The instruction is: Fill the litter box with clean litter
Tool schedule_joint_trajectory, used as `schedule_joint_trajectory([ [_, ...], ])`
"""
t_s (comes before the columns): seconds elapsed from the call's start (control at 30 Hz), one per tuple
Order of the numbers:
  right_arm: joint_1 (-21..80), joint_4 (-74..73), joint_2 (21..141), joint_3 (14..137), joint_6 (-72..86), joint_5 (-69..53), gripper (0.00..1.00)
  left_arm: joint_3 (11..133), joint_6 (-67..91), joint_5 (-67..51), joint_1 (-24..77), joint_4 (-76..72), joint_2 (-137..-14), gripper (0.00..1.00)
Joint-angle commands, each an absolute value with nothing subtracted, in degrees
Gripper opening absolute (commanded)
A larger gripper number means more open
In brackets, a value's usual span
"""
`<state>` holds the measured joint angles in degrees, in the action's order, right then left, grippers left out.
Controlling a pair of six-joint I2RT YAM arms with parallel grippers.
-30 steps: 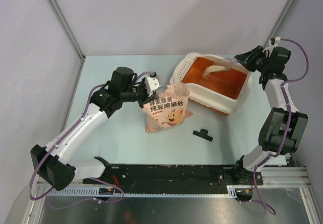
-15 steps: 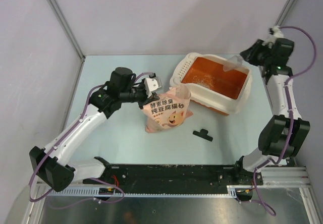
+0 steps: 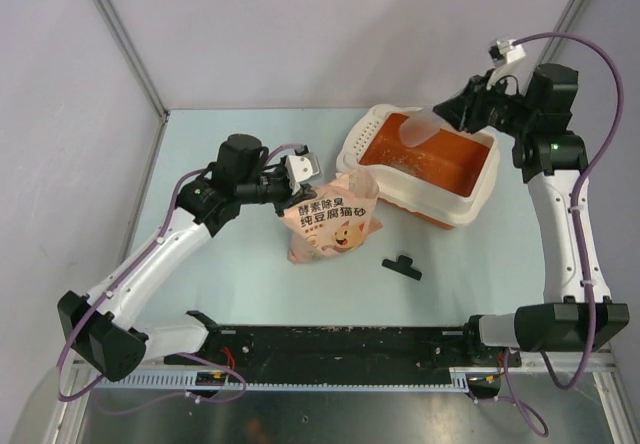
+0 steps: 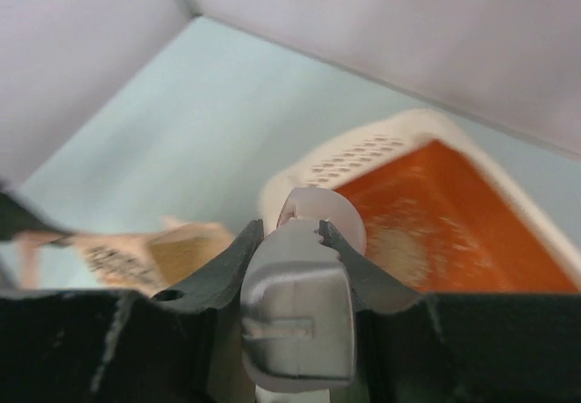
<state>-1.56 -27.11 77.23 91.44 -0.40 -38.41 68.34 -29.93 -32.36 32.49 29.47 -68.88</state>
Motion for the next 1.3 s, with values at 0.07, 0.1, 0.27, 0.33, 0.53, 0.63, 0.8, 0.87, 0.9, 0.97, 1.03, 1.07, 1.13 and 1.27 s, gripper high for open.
schedule_joint_trajectory([
  [0.07, 5.27, -33.22, 75.24, 92.38, 3.43, -49.57, 0.00, 68.29, -29.36, -35.86, 32.52, 23.73, -67.06, 0.00],
  [0.1, 6.14, -33.31, 75.15, 91.50, 3.34, -49.66, 0.00, 68.20, -29.27, -35.86, 32.52, 23.64, -66.97, 0.00],
  [0.27, 9.75, -33.05, 76.90, 91.23, 4.66, -50.19, 0.00, 68.38, -29.09, -35.51, 32.61, 23.55, -66.97, 0.00],
  [0.33, 11.15, -34.01, 77.69, 91.32, 3.08, -48.78, 0.00, 68.55, -29.09, -35.51, 32.52, 23.55, -66.97, 0.00],
  [0.53, 19.41, -36.82, 81.73, 91.49, -2.89, -35.62, 0.00, 68.73, -29.00, -36.04, 32.52, 23.38, -66.88, 0.00],
  [0.63, 24.16, -36.39, 83.06, 91.93, -2.12, -24.12, 0.00, 68.73, -29.18, -35.60, 32.52, 23.38, -66.62, 0.00],
  [0.8, 30.21, -33.66, 84.02, 89.65, 5.09, -6.17, 0.00, 68.56, -29.18, -35.68, 32.52, 23.38, -65.66, 0.00],
  [0.87, 31.72, -32.79, 84.29, 88.51, 6.41, -4.58, 0.00, 68.55, -29.18, -35.86, 32.52, 23.38, -65.31, 0.00],
  [0.9, 32.60, -32.44, 84.64, 87.81, 6.15, -3.87, 0.00, 68.29, -29.09, -35.86, 32.52, 23.29, -64.95, 0.00],
  [0.97, 34.71, -31.91, 85.16, 85.26, 5.89, -2.20, 0.00, 68.12, -29.09, -35.95, 32.52, 23.29, -64.51, 0.00],
  [1.03, 35.94, -31.12, 85.25, 82.20, 6.06, -1.23, 0.00, 67.94, -29.00, -36.03, 32.61, 23.29, -63.99, 0.00],
  [1.07, 36.21, -30.50, 85.08, 81.05, 6.15, -0.88, 0.00, 67.94, -28.83, -36.21, 32.52, 23.38, -63.90, 0.00],
  [1.13, 36.47, -27.36, 84.64, 77.89, 6.76, -0.44, 0.00, 68.46, -27.78, -36.30, 32.61, 23.29, -63.55, 0.00],
  [1.27, 36.65, -22.07, 83.76, 69.03, 7.56, 1.32, 0.00, 69.43, -26.90, -36.65, 32.61, 23.29, -63.02, 0.00],
])
